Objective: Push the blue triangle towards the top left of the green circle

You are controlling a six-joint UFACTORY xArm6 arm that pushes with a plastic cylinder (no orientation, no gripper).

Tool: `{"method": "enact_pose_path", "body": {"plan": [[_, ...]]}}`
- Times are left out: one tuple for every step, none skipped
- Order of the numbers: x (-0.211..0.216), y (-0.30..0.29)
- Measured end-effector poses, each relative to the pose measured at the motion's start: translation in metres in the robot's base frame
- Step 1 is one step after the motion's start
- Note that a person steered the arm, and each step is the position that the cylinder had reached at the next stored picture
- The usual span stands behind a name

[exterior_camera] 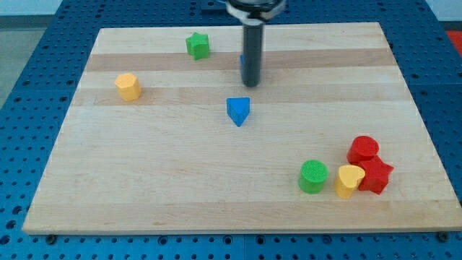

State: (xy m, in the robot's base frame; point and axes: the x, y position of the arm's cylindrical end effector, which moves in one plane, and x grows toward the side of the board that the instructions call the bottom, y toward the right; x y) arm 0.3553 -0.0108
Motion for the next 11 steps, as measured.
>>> {"method": "enact_pose_path", "body": {"plan": [[0.003, -0.044], [0.01, -0.044], [0.041, -0.027], [0.042, -0.027], [0.056, -0.019], [0.057, -0.019], [0.066, -0.009], [0.073, 0.004], [0.077, 0.009], [0.092, 0.014], [0.11, 0.023]]}}
